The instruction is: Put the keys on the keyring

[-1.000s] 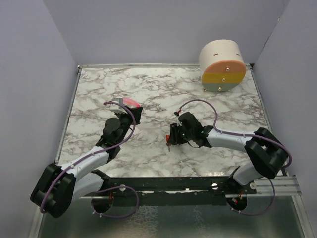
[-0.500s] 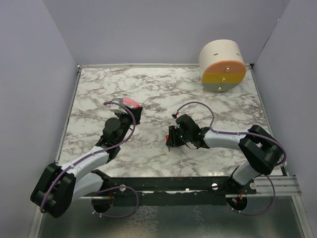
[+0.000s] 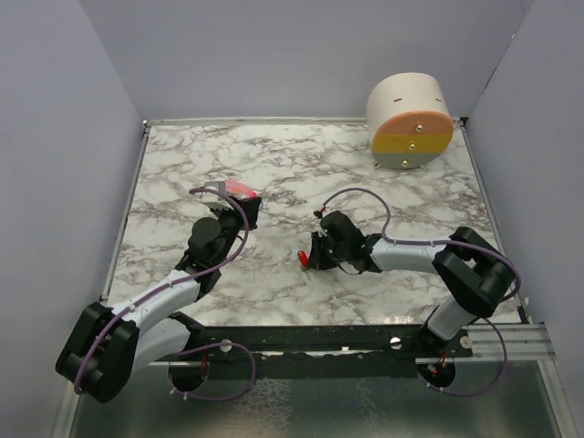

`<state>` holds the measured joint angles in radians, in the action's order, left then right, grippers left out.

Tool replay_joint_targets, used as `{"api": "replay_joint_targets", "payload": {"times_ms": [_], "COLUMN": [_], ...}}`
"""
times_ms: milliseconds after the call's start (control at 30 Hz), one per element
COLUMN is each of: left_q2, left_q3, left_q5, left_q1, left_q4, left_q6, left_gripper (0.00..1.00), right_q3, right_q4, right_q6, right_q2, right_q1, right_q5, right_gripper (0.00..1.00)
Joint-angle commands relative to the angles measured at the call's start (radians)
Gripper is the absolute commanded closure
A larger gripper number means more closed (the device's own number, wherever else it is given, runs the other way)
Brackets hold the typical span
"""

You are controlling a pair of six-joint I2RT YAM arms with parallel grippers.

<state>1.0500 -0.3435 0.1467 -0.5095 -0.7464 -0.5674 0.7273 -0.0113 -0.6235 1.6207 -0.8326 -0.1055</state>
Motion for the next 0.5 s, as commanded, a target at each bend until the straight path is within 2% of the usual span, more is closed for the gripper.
{"api": "replay_joint_targets", "payload": {"times_ms": [0, 233, 467], "left_q2": [-0.015, -0.005, -0.015], "left_q3": [0.014, 0.01, 0.015], "left_q5": [0.001, -0.006, -0.008], "left_q1": [0.009, 0.011, 0.012], "left_q4": [-0.019, -0.018, -0.018], "left_q6": [0.012, 0.009, 0.007], "left_gripper": [1.0, 1.0, 1.0], "right_q3": [0.005, 0.047, 0.098], "right_q4": [0.028, 0.029, 0.02], "right_q6": [0.006, 0.018, 0.029], "right_q2": [0.018, 0.002, -0.007], "right_q1": [-0.012, -0.013, -0.012], "right_q5": [0.046, 0.155, 0.185], "right_gripper": [0.99, 0.99, 0.99]}}
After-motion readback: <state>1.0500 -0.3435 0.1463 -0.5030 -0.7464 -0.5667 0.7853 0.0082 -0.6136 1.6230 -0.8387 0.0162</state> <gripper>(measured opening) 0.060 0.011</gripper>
